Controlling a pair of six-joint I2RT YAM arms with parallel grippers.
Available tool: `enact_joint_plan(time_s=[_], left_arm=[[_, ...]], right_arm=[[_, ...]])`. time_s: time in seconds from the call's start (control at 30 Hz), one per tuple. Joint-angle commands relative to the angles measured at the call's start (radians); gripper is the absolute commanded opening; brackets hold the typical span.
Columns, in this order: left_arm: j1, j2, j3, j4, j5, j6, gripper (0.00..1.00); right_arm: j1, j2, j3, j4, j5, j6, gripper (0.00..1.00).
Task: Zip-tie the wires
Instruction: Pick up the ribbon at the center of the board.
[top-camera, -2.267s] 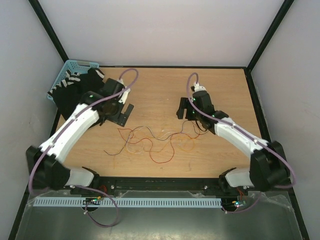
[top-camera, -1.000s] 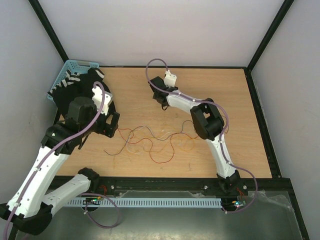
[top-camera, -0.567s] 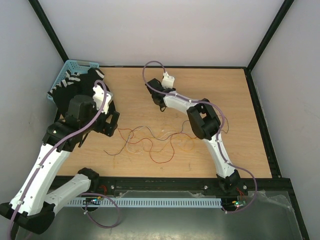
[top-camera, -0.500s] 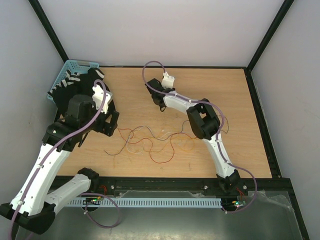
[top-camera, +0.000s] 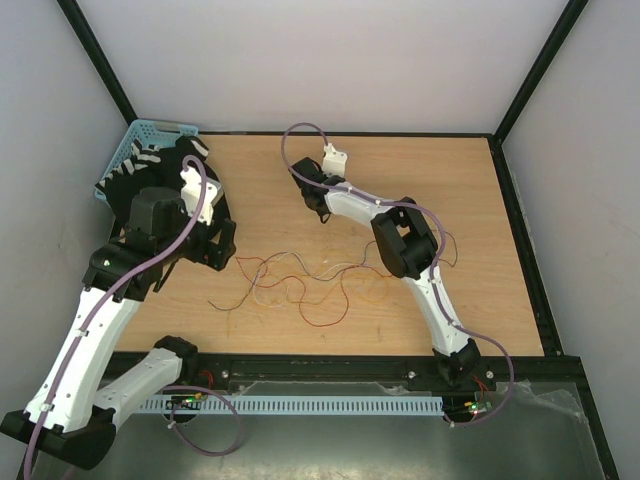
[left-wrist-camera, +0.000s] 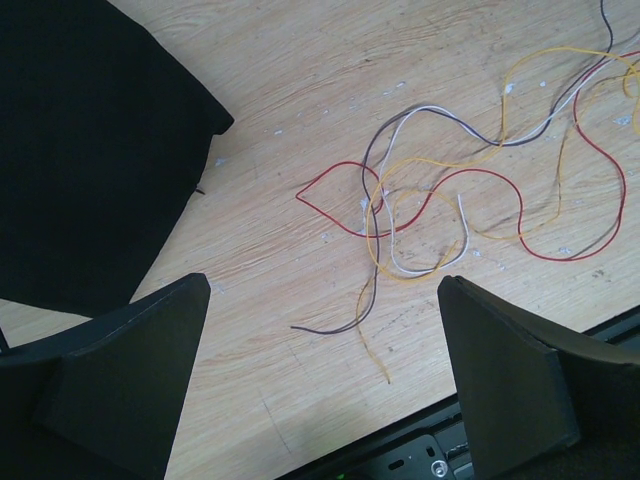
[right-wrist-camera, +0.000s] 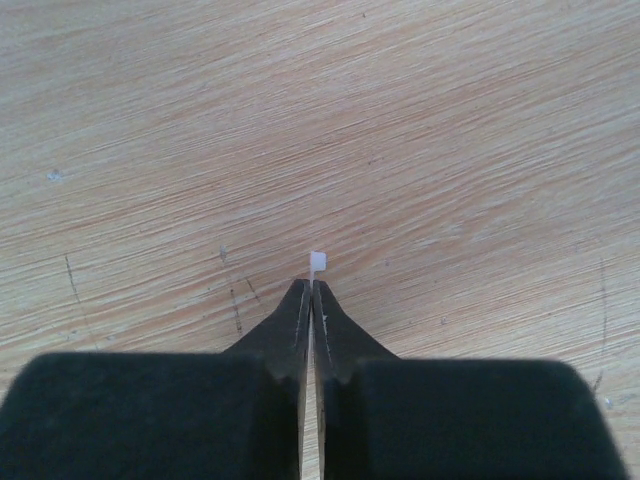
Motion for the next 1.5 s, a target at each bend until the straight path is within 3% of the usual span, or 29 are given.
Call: enact_joint_plan(time_s=[0.0,0.1,0.43,0.57,0.73,0.9,1.13,1.23,1.47], left_arm=[[0.012,-0.006,0.0,0.023,0.044,0.006,0.99],[0.018,-0.012,0.004,0.024,0.064,-0.006,0.99],[0.069,0.006,0.009,0.083,0.148,-0.139,0.99],[0.106,0.001,0.016,0.153,0.26,-0.209,0.99],[0.127,-0.003,0.052,0.242,0.452,-0.271,0.99],[0.128,-0.008,0.042,0.392,0.609,-0.378,0.99],[0.111,-0.003,-0.097,0.835,0.752,-0.644,0.99],[0.042,0.014,-0.12,0.89,0.71,-0.625,0.99],[-0.245,0.092,-0.153,1.038,0.533,-0.521,0.99]], right_arm=[[0.006,0.036,-0.003,-0.065,-0.058,-0.009,0.08],[0.002,0.019,0.013,-0.046,-0.108,-0.054,0.0],[-0.077,-0.245,-0.144,0.363,-0.422,-0.301,0.0],[-0.125,-0.36,-0.221,0.535,-0.553,-0.382,0.0],[-0.202,-0.55,-0.375,0.754,-0.905,-0.452,0.0],[-0.217,-0.767,-0.512,0.792,-1.098,-0.502,0.0],[-0.218,-1.116,-0.843,0.999,-1.245,-0.381,0.0],[-0.216,-1.219,-0.936,1.08,-1.281,-0.265,0.0],[-0.165,-1.341,-1.093,1.341,-1.252,-0.011,0.0]])
